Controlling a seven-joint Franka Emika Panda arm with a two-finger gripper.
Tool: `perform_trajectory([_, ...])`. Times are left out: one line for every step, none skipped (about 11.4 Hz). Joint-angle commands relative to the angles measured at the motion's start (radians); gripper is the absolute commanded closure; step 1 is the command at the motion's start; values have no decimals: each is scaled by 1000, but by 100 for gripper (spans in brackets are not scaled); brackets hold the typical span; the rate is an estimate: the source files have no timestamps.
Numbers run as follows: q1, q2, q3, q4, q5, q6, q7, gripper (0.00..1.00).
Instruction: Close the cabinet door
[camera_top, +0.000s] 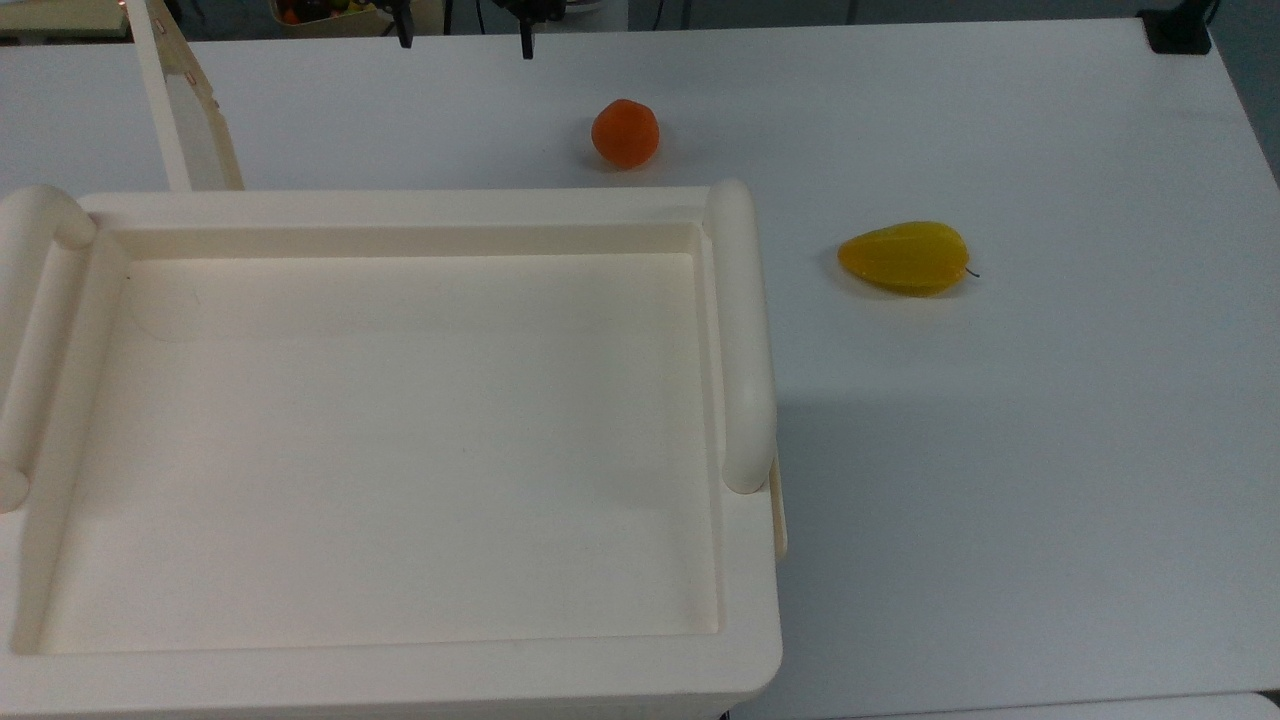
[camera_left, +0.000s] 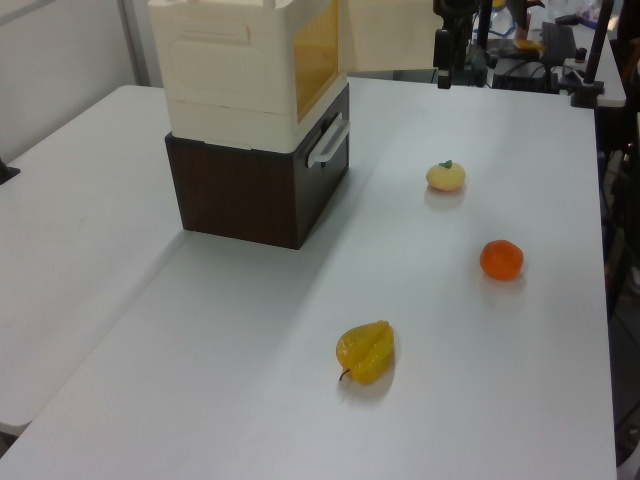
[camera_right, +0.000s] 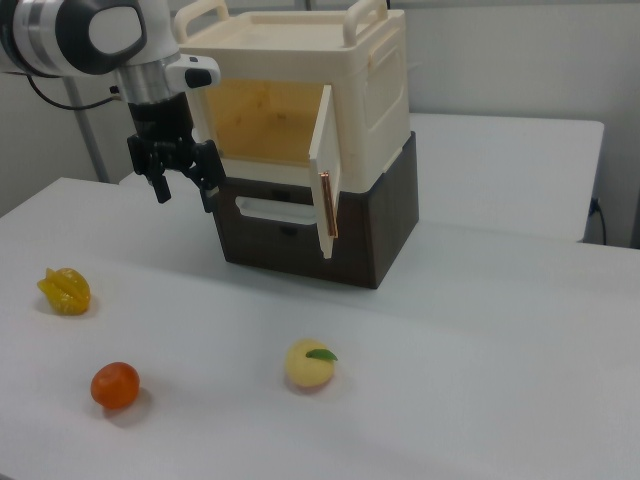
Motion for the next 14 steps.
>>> perform_trajectory([-7, -32, 0, -37, -9, 18, -24, 0])
perform_trajectory([-7, -30, 0, -37, -10, 20, -24, 0])
perform_trajectory([-6, -30, 0, -37, -9, 20, -24, 0])
perform_trajectory([-5, -29, 0, -36, -10, 20, -24, 0])
perform_trajectory([-5, -27, 0, -36, -10, 22, -24, 0])
perform_trajectory([-5, -24, 0, -31, -9, 26, -22, 0])
perform_trajectory([-5, -19, 0, -30, -9, 46, -22, 0])
perform_trajectory([-5, -16, 0, -30, -9, 61, -16, 0])
perform_trajectory([-5, -15, 0, -30, -9, 63, -15, 0])
perform_trajectory([-5, -15, 0, -30, -9, 63, -15, 0])
perform_trajectory([-5, -15, 0, -30, -9, 63, -15, 1])
perform_trajectory([-5, -15, 0, -30, -9, 63, -15, 14])
perform_trajectory([-5, -15, 0, -30, -9, 63, -22, 31])
perform_trajectory([-7, -15, 0, -30, -7, 63, -24, 59])
